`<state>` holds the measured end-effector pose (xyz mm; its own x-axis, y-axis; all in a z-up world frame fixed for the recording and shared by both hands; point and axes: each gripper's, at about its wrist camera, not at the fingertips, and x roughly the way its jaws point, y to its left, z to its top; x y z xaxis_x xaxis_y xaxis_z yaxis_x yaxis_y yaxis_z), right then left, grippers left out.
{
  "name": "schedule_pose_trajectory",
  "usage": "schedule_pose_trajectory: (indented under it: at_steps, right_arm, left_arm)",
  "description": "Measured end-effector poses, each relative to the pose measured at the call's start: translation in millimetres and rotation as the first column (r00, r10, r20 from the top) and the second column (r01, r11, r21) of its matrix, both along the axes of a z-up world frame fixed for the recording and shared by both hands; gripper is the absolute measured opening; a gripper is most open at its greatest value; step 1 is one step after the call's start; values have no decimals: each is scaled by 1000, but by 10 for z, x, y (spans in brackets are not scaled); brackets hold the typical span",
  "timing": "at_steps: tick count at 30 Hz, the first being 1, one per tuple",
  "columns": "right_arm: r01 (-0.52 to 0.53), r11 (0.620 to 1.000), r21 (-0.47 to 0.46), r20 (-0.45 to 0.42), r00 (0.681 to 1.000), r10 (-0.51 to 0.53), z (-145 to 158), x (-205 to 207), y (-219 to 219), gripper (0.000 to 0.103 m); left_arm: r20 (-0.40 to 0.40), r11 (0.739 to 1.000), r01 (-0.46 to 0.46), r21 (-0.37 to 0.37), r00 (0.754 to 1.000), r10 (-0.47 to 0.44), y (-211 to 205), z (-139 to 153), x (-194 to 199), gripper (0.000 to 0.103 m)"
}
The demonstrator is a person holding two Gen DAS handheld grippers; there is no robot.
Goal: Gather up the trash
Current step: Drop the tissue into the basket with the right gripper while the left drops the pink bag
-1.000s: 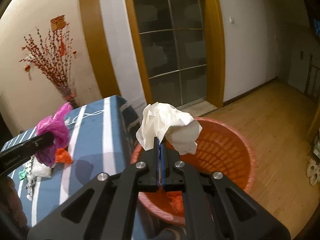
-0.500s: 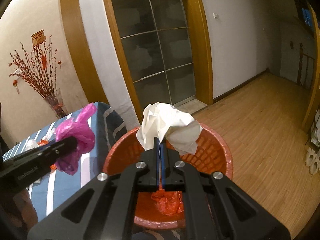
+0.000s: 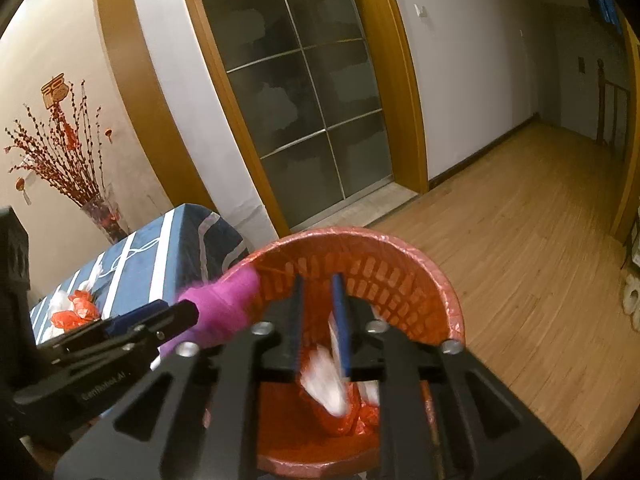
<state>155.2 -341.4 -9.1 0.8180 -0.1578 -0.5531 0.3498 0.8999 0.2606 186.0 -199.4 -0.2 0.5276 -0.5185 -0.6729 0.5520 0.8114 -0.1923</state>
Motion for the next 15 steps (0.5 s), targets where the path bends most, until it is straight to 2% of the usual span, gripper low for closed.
schedule_pose_trajectory:
  at_steps: [3, 6, 10, 15]
  right_arm:
    - [15, 1000, 1, -16, 1000, -15, -57, -12, -18, 30]
    - [33, 999, -2, -30, 999, -33, -95, -23, -13, 38]
    - [48, 999, -14, -42, 998, -49, -124, -69, 31, 49]
    - [39, 999, -34, -48, 998, -41, -121, -94, 130, 60]
  left_arm:
    - [-6, 999, -28, 22, 1000, 28, 83, -38, 3, 49]
    - [5, 998, -58, 36, 998, 58, 169, -37, -16, 59]
    - [36, 994, -92, 64, 995, 90, 348, -24, -52, 67]
    - [54, 987, -129, 94, 991, 124, 523, -42, -103, 72]
